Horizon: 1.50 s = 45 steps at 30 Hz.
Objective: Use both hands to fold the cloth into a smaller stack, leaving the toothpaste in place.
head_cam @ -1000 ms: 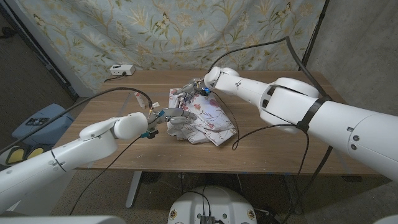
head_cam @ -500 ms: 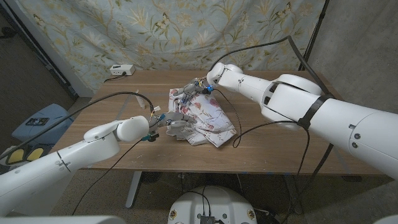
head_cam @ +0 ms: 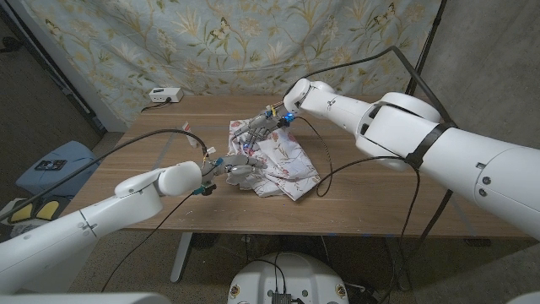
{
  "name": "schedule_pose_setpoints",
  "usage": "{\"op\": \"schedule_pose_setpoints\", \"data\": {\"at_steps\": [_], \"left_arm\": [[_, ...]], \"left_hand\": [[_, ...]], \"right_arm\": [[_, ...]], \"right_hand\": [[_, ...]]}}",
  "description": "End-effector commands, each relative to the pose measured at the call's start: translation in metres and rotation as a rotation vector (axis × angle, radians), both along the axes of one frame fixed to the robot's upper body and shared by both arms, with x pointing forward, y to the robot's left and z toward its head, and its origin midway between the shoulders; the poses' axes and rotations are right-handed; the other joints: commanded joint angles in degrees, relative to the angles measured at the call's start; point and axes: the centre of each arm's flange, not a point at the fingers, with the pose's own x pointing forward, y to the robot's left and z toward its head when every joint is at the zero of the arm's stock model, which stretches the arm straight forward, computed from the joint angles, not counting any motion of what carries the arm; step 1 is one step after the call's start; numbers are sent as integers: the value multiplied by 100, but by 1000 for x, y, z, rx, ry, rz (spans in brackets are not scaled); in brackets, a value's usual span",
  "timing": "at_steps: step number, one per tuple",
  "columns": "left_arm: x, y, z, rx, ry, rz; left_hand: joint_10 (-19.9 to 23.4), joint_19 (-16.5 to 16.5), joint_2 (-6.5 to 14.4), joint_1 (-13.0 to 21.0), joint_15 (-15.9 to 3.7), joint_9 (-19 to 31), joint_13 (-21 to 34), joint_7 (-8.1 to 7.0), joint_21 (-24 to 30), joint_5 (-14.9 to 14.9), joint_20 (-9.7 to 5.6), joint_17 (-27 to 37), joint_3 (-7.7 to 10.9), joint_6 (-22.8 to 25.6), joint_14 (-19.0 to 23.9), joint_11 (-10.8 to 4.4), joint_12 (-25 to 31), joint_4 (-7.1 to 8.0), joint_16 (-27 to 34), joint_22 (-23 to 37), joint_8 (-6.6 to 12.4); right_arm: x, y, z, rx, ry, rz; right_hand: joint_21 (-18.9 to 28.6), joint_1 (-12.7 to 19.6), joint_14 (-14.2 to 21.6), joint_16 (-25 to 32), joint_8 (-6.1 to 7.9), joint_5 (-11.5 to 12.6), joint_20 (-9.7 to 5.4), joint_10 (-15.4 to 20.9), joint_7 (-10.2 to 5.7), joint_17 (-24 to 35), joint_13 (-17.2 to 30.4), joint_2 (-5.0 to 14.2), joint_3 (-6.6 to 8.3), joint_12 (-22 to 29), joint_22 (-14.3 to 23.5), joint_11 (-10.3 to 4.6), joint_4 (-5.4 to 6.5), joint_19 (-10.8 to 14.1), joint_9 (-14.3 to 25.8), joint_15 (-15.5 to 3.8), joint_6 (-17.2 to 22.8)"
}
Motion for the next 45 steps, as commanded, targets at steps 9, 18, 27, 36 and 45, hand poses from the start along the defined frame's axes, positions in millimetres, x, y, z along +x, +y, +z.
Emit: {"op": "schedule_pose_setpoints", "data": {"at_steps": [9, 18, 27, 36, 45], "left_arm": [[5, 10, -13, 3, 34, 6], [6, 11, -16, -1, 40, -3], [5, 11, -17, -15, 41, -3], [5, 14, -18, -18, 52, -7], [5, 13, -17, -17, 56, -8]], "left_hand": [[18, 40, 18, -7, 36, 8, 13, 35, 5, 1, 2, 22, 30, 79, 25, -2, -17, 27, 17, 25, 9], [33, 37, 16, -7, 36, 8, 13, 39, 2, 3, 2, 18, 38, 107, 22, -3, -16, 24, 12, 25, 10], [39, 36, 11, -3, 42, 8, 13, 35, 0, 4, 1, 13, 46, 118, 24, -9, -19, 14, 9, 25, 6], [35, 38, 8, 12, 32, 8, 13, 24, -1, 4, -3, 6, 57, 118, 26, -8, -26, -6, 5, 25, -2], [35, 33, 13, 19, 35, 8, 14, 31, -4, 2, -1, 7, 55, 122, 21, -19, -31, -16, 4, 25, -8]], "right_arm": [[-36, 8, 45, 28, -38, 173], [-58, 13, 80, 58, -135, 228], [-64, 16, 85, 84, -249, 273], [-60, 8, 81, 83, -369, 292], [-47, -11, 78, 103, -529, 282]], "right_hand": [[-111, 61, -200, -9, -149, 134, 189, -230, 75, -26, 78, -22, -101, -192, 12, 153, -25, -23, 22, 129, -297], [-138, 65, -257, -8, -158, 171, 233, -246, 123, -35, 95, -20, -126, -230, 12, 198, -21, -27, 25, 166, -318], [-300, 51, -625, -106, -189, 252, 79, -402, -83, -119, 61, 23, -188, -418, 17, -50, 9, -263, 26, 71, -411], [-464, 53, -1043, -202, -238, 300, -54, -584, -266, -225, 10, 35, -241, -588, 18, -184, 19, -537, 21, -10, -584], [-579, 48, -1345, -214, -241, 336, -117, -740, -516, -297, -25, 69, -278, -697, 18, -306, 34, -706, 14, -36, -647]]}}
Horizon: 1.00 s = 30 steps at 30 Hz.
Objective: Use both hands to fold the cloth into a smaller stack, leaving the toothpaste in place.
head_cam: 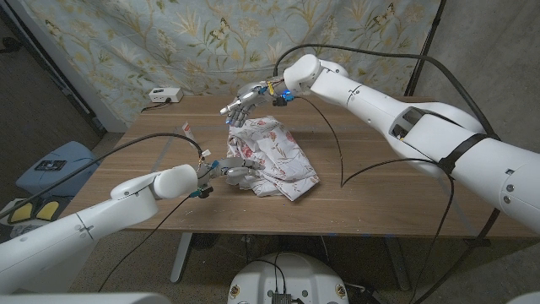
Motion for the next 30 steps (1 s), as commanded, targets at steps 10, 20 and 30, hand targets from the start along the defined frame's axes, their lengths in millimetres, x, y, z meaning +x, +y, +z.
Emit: {"op": "schedule_pose_setpoints", "data": {"at_steps": [10, 20, 30], "left_arm": [[1, 1, 3, -1, 5, 9], [-1, 0, 5, 2, -5, 10], [-4, -3, 5, 12, -5, 14]], "left_hand": [[53, 43, 11, 26, 61, 22, 17, 18, 26, 0, 43, 8, 53, 56, 41, 7, 29, -26, 39, 27, 8], [35, 28, 21, 16, 63, 22, 17, -16, 20, -5, 43, 17, 45, 3, 27, -2, 18, -15, 41, 27, -16], [22, 24, 19, 11, 55, 22, 17, -32, 18, -4, 42, 17, 49, -39, 20, 7, 10, -13, 38, 27, -30]], "right_arm": [[16, -53, -2, 51, -387, -10], [20, -80, -1, 80, -530, -9], [32, -100, -15, 79, -610, -21]], "right_hand": [[-64, -82, -132, 31, 4, 40, -18, -60, -229, -48, -27, -1, -130, -54, 13, -119, 72, -52, 6, -76, 40], [-81, -201, -129, 72, 16, 34, -30, -43, -289, -73, -42, -15, -197, -54, 12, -136, 132, -29, 3, -157, 73], [-72, -278, -116, 94, 9, 27, -34, -4, -297, -98, -51, -43, -250, -45, 11, -174, 166, 47, 2, -209, 59]]}}
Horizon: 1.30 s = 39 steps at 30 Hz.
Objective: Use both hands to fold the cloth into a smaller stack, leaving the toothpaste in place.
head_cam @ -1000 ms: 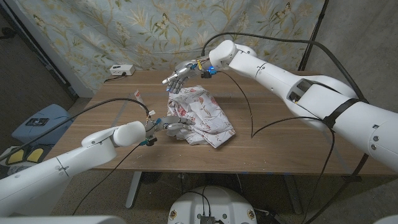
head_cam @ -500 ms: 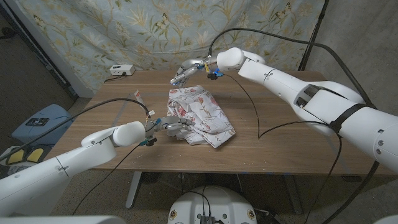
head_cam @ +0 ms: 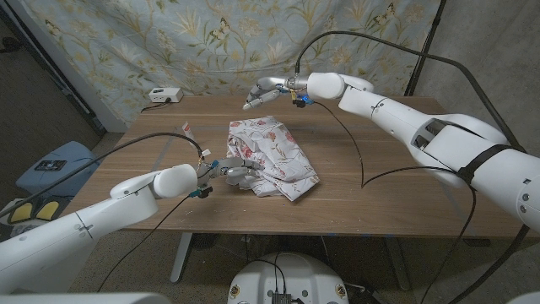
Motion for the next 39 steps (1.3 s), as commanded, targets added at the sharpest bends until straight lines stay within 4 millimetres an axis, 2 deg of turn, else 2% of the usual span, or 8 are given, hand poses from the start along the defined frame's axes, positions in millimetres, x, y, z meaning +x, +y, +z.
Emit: {"op": "schedule_pose_setpoints", "data": {"at_steps": [1, 15, 16, 26, 39], "left_arm": [[-3, -3, 2, 9, -8, 1], [-2, -4, 7, 15, -10, 6], [-2, -5, 7, 16, -10, 7], [0, -6, 9, 19, -13, 6], [1, -6, 9, 16, -8, 12]], "left_hand": [[24, 155, 19, 10, 139, 4, 14, -14, 17, -4, 173, 17, 32, -18, 104, 6, 2, 5, 20, 24, -12], [17, 151, 16, 2, 137, 4, 14, -16, 16, -4, 173, 18, 34, -31, 103, 8, -2, 10, 21, 24, -11], [18, 149, 16, 1, 140, 4, 14, -21, 15, -4, 172, 18, 34, -28, 103, 7, -2, 10, 20, 24, -9], [15, 141, 16, -2, 143, 4, 15, -27, 12, -4, 172, 17, 37, -37, 101, 1, -5, 11, 20, 24, -9], [10, 130, 16, -4, 145, 4, 15, -20, 9, -5, 169, 17, 37, -33, 93, -4, -8, 9, 18, 24, -3]], "right_arm": [[11, -27, -14, 1, -113, -9], [41, -44, -37, -25, -156, -79], [42, -44, -37, -25, -157, -86], [56, -46, -45, -28, -138, -165], [64, -40, -54, -45, -105, -218]], "right_hand": [[15, -75, 24, 27, 4, 5, -14, 24, -60, 5, -4, -31, -48, -9, 11, -38, 31, 65, 1, -208, -14], [-14, -218, -56, 20, -59, -12, 14, -143, -126, -50, -37, -79, -145, -82, 9, -107, 95, 94, -5, -155, -203], [-19, -230, -68, 17, -58, -14, 16, -176, -138, -59, -43, -86, -155, -95, 8, -149, 99, 95, -6, -153, -211], [-36, -251, -171, -15, -57, -19, -8, -234, -189, -108, -78, -101, -186, -116, 9, -225, 107, 111, -10, -121, -244], [-94, -283, -363, -59, -66, -26, -6, -452, -232, -193, -144, -105, -227, -179, 8, -221, 124, 62, -15, -36, -332]]}}
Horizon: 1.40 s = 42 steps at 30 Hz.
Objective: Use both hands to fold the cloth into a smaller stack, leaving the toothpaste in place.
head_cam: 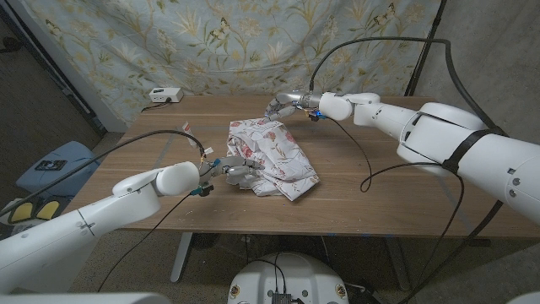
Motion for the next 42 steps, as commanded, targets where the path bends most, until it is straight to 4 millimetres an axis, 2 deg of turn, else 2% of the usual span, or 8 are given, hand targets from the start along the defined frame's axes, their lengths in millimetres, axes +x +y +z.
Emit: {"op": "schedule_pose_setpoints", "data": {"at_steps": [1, 13, 20, 26, 31, 42], "left_arm": [[2, -1, 0, -1, 2, 0], [3, 0, 0, -2, -2, 3], [4, 0, -1, -3, 0, 3], [3, 0, -2, -7, -6, 3], [2, 0, -2, -7, -7, 6], [1, 1, -2, -8, -13, 8]], "left_hand": [[10, 143, 17, -3, 122, 9, 17, 11, 16, -5, 153, 9, 38, -5, 109, -1, -4, 8, 18, 5, -7], [9, 136, 24, 4, 116, 9, 18, 4, 15, -5, 150, 8, 36, -13, 99, 1, -6, 2, 18, 5, -6], [11, 130, 26, 10, 116, 9, 18, 12, 13, -5, 155, 7, 34, -9, 91, 0, -5, -5, 16, 5, -3], [5, 118, 33, 7, 119, 9, 18, 16, 10, -7, 153, 11, 29, -5, 85, 5, -8, 2, 18, 5, -1], [5, 113, 32, 11, 114, 9, 18, 11, 9, -6, 152, 9, 30, -3, 80, 7, -8, -4, 16, 5, 0], [5, 101, 38, 19, 112, 9, 18, 11, 6, -6, 151, 8, 25, -6, 62, 5, -8, -8, 13, 5, 0]], "right_arm": [[9, 7, -12, -29, 26, -56], [10, 16, -20, -30, 53, -58], [8, 23, -27, -29, 94, -43], [8, 32, -36, -36, 125, -42], [10, 37, -44, -31, 153, -55], [15, 44, -58, -6, 209, -83]], "right_hand": [[-22, -61, -83, -13, 1, 2, 23, -65, -23, -14, -14, 20, -36, -8, 8, -3, 24, -11, 13, -69, -6], [-51, -75, -122, -5, 11, 2, 24, -95, -31, -54, -44, 41, -47, 4, 7, 7, 37, -33, 11, -32, -2], [-115, -86, -299, -32, 2, 1, 68, -320, -63, -120, -86, 56, -70, -33, 5, 100, 46, -109, 9, 26, -54], [-144, -94, -382, -38, -12, -1, 86, -368, -58, -158, -104, 54, -86, -21, 3, 56, 50, -133, 7, 74, -110], [-173, -110, -432, -37, -18, -1, 103, -411, -70, -179, -115, 72, -93, -18, 2, 77, 63, -172, 6, 91, -143], [-220, -328, -543, -11, -27, -4, 119, -506, -50, -208, -138, 253, -112, -6, 5, 106, 213, -211, 10, 123, -248]]}}
